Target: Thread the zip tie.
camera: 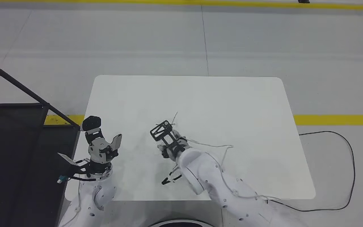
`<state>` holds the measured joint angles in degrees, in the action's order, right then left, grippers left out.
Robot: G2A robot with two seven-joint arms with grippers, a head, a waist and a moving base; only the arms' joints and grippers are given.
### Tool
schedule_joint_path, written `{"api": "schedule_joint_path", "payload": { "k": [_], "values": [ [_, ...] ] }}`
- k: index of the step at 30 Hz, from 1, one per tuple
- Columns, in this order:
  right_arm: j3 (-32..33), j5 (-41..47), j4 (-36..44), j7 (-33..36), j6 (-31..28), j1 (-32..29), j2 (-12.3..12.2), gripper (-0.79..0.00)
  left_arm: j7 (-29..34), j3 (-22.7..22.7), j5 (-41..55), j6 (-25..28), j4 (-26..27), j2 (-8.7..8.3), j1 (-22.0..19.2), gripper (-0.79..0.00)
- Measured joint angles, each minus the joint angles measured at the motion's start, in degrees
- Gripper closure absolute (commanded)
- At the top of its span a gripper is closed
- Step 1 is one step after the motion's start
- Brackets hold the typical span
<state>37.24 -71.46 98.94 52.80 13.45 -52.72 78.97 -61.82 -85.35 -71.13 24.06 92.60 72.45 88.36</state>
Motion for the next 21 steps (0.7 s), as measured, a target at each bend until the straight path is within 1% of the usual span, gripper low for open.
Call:
{"api": "schedule_joint_path", "payload": {
  "k": [5, 7, 12, 14, 16, 18, 21],
  "values": [
    [4.09, -0.72, 5.31, -3.59, -0.59, -4.06, -0.9, -0.785, 0.0, 0.0, 0.0, 0.0, 0.0, 0.0, 0.0, -0.785],
    [6.09, -1.92, 8.78, -7.55, -2.21, -6.84, -1.57, -0.785, 0.0, 0.0, 0.0, 0.0, 0.0, 0.0, 0.0, -0.785],
    [11.66, -5.97, 16.97, -24.75, -6.72, -17.76, -3.74, -0.785, 0.0, 0.0, 0.0, 0.0, 0.0, 0.0, 0.0, -0.785],
    [13.72, -7.35, 19.1, -30.48, -7.1, -21.52, -4.35, -0.785, 0.0, 0.0, 0.0, 0.0, 0.0, 0.0, 0.0, -0.785],
    [16.05, -9.68, 20.8, -37.96, -5.45, -25.42, -4.82, -0.785, 0.0, 0.0, 0.0, 0.0, 0.0, 0.0, 0.0, -0.785],
    [17.35, -12.02, 21.28, -45.75, -2.05, -28.88, -4.97, -0.785, 0.0, 0.0, 0.0, 0.0, 0.0, 0.0, 0.0, -0.785],
    [18.5, -11.49, 21.43, -52.16, 0.1, -31.49, -5.0, -0.784, 0.0, 0.0, 0.0, 0.0, 0.0, 0.0, 0.0, -0.784]
  ]
}}
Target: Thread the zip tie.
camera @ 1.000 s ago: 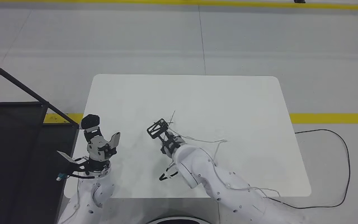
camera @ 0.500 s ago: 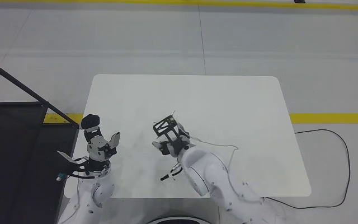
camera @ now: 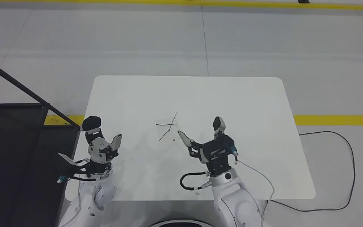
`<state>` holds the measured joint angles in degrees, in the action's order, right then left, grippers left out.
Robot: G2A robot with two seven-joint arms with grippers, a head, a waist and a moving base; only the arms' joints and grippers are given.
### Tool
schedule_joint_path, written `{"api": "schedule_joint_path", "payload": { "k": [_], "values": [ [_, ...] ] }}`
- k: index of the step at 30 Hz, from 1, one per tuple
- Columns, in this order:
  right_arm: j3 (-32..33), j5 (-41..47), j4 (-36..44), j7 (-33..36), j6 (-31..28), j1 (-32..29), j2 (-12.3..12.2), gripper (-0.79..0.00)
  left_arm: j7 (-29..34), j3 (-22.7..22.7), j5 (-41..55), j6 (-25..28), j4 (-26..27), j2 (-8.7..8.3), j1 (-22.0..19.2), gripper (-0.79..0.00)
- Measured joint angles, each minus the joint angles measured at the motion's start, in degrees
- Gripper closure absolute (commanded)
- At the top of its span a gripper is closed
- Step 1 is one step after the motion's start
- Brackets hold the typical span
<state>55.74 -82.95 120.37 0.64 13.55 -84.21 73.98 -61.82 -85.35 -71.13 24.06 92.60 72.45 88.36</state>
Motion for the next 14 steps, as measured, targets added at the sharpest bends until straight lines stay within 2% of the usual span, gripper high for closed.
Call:
{"api": "schedule_joint_path", "payload": {
  "k": [14],
  "values": [
    [0.04, 0.1, -0.01, 0.0, -0.04, 0.06, 0.0, -0.784, 0.0, 0.0, 0.0, 0.0, 0.0, 0.0, 0.0, -0.784]
  ]
}}
